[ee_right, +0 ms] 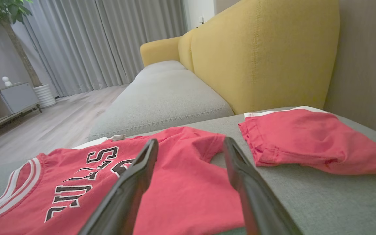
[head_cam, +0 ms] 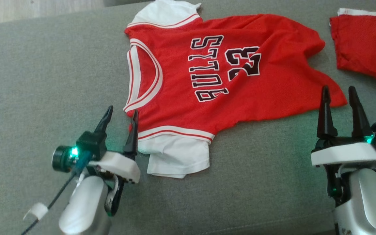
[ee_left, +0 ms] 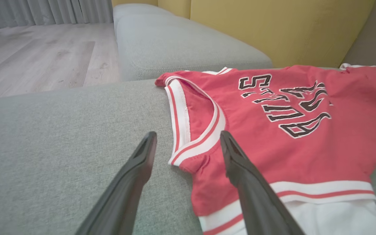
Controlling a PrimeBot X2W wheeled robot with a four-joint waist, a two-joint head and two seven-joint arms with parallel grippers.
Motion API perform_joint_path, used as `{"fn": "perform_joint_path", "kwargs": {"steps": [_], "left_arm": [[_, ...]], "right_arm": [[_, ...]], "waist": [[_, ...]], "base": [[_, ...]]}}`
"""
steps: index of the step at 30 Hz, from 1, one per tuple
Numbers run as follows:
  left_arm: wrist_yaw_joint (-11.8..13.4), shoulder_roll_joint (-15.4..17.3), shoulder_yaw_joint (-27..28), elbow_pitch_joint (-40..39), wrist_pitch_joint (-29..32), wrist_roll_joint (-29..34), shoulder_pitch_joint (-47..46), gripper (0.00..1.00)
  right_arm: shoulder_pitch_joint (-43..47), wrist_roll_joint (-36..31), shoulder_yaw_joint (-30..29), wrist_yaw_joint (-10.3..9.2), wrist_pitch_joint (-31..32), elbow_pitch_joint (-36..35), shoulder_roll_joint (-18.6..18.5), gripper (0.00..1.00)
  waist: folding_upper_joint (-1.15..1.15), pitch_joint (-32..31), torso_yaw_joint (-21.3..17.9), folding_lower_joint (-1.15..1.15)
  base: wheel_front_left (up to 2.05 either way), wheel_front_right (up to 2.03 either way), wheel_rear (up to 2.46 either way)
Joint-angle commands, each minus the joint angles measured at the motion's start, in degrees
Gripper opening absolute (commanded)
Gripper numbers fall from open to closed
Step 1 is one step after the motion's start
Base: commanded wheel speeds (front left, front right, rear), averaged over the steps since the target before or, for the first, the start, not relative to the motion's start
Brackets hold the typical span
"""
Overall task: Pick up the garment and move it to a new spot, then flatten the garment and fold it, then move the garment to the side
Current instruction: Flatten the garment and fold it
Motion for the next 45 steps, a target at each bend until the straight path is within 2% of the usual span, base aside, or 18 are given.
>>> {"fn": "perform_joint_path", "kwargs": {"steps": [1,6,17,18,19,22,30,33,34,35,40,45], "left_arm": [[0.5,1.3,1.4,-0.4,0.9,0.3,-3.6,1.0],[-0.2,2.0,0.6,3.9,4.3,0.4,-6.0,1.0],[-3.6,2.3,-0.9,9.7,8.0,-1.4,-9.1,1.0],[-3.7,2.5,-1.1,10.1,8.2,-1.3,-9.4,0.33],[-3.9,2.7,-1.1,10.3,8.1,-1.4,-9.9,0.0],[-3.8,3.4,-0.8,10.3,5.9,-1.2,-11.7,0.0],[-1.1,4.8,0.9,10.2,-2.1,-0.1,-18.1,0.0],[-1.1,4.9,0.5,12.0,-3.5,0.4,-20.2,0.0],[-1.3,4.8,0.2,12.7,-3.5,0.4,-20.4,0.57],[-1.4,4.6,0.0,13.6,-3.2,0.3,-20.4,1.0],[-0.6,3.9,-0.7,15.5,-4.3,0.5,-19.7,1.0],[0.6,2.9,-0.4,13.5,-5.8,-0.1,-16.8,1.0]], "right_arm": [[-1.3,0.2,1.4,-0.11,0.1,-2.8,-0.2,1.0],[-0.7,0.5,1.8,-0.11,0.4,-3.8,-0.2,1.0],[-0.8,0.7,2.0,-0.11,0.5,-3.9,-0.2,1.0],[-0.9,0.7,2.1,-0.11,0.5,-4.0,-0.2,1.0],[-1.0,0.7,2.3,-0.11,0.5,-4.0,-0.2,1.0],[-1.3,0.8,2.7,-0.11,0.5,-4.2,-0.2,1.0],[-1.5,0.8,3.6,-0.11,0.3,-4.3,-0.2,1.0],[-1.7,0.7,4.0,-0.11,0.4,-4.2,-0.2,1.0],[-1.7,0.7,4.1,-0.11,0.5,-4.2,-0.2,1.0],[-1.7,0.6,4.2,-0.11,0.5,-4.3,-0.2,1.0],[-1.6,0.3,4.3,-0.11,0.7,-4.5,-0.2,1.0],[-1.2,-0.5,4.3,-0.11,0.8,-5.1,-0.2,1.0]], "waist": [[0.0,0.8,-0.3,0.0],[0.0,1.7,-0.7,0.0],[0.0,3.1,-2.2,0.0],[0.0,3.3,-2.4,0.0],[0.0,3.5,-2.6,0.0],[0.0,4.0,-3.1,0.0],[0.0,4.5,-3.4,0.0],[0.0,4.4,-3.1,0.0],[0.0,4.3,-3.0,0.0],[0.0,4.2,-2.8,0.0],[0.0,3.4,-1.6,0.0],[0.0,2.1,0.4,0.0]], "base": [[0.0,0.0,0.0],[0.0,0.0,0.0],[0.0,0.0,0.0],[0.0,0.0,0.0],[0.0,0.0,0.0],[0.0,0.0,0.0],[0.0,0.0,0.0],[0.0,0.0,0.0],[0.0,0.0,0.0],[0.0,0.0,0.0],[0.0,0.0,0.0],[0.0,0.0,0.0]]}}
